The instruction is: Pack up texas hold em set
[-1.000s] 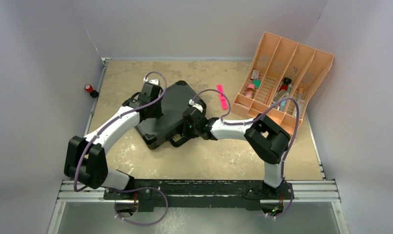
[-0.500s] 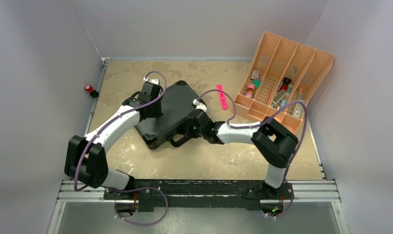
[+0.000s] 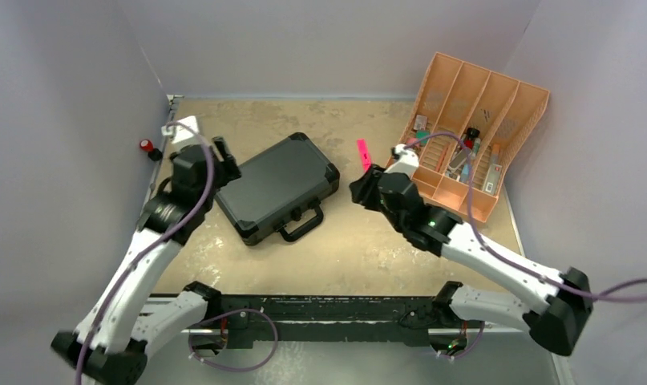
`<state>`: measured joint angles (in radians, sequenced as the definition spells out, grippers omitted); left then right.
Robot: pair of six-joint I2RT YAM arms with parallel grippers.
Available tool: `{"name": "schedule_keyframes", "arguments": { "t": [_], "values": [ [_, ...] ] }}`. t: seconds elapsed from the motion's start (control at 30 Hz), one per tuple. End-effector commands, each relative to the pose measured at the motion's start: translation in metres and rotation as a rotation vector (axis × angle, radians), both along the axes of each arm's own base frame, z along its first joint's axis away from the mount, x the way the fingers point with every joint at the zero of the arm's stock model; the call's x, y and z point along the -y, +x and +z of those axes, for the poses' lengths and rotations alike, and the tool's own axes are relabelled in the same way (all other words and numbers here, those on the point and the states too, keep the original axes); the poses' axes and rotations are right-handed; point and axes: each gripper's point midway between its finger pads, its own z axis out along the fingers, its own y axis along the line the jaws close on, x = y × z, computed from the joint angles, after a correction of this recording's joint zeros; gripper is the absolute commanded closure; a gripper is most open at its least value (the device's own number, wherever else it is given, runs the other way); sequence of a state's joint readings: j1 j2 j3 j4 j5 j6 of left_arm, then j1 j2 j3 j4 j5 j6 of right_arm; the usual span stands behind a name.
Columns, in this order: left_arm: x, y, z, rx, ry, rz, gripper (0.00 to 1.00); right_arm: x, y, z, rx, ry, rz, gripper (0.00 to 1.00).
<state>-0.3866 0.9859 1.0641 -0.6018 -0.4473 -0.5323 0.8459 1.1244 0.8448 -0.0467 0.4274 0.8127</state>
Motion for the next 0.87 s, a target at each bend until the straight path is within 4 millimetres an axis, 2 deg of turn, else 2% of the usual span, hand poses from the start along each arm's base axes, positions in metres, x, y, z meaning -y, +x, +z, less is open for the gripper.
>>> {"name": "schedule_keyframes", "arguments": {
  "t": [0.0, 0.1, 0.2, 0.23, 0.3, 0.5, 0.67, 0.83],
  "values": [
    [-0.048, -0.035, 0.068, 0.247, -0.055, 0.2, 0.31, 0.085, -0.021, 0.026, 0.06, -0.173, -0.182, 0.46],
    [-0.059, -0.06, 0.087, 0.308, -0.036, 0.173, 0.29, 0.119, -0.037, 0.061, 0.133, -0.145, -0.238, 0.39],
    [-0.076, -0.083, 0.098, 0.34, -0.022, 0.216, 0.27, 0.144, -0.052, 0.092, 0.195, -0.112, -0.266, 0.32],
    [-0.081, -0.09, 0.102, 0.349, -0.016, 0.229, 0.27, 0.148, -0.056, 0.094, 0.204, -0.127, -0.26, 0.3],
    [-0.088, -0.101, 0.11, 0.368, -0.006, 0.237, 0.26, 0.158, -0.061, 0.116, 0.246, -0.133, -0.254, 0.29],
    [-0.101, -0.13, 0.145, 0.44, -0.024, 0.239, 0.24, 0.188, -0.075, 0.153, 0.293, -0.13, -0.317, 0.22],
    [-0.107, -0.145, 0.158, 0.455, -0.028, 0.24, 0.23, 0.198, -0.084, 0.177, 0.34, -0.093, -0.317, 0.18],
    [-0.109, -0.151, 0.16, 0.476, -0.018, 0.226, 0.21, 0.188, -0.081, 0.174, 0.331, -0.086, -0.284, 0.16]
  ]
}}
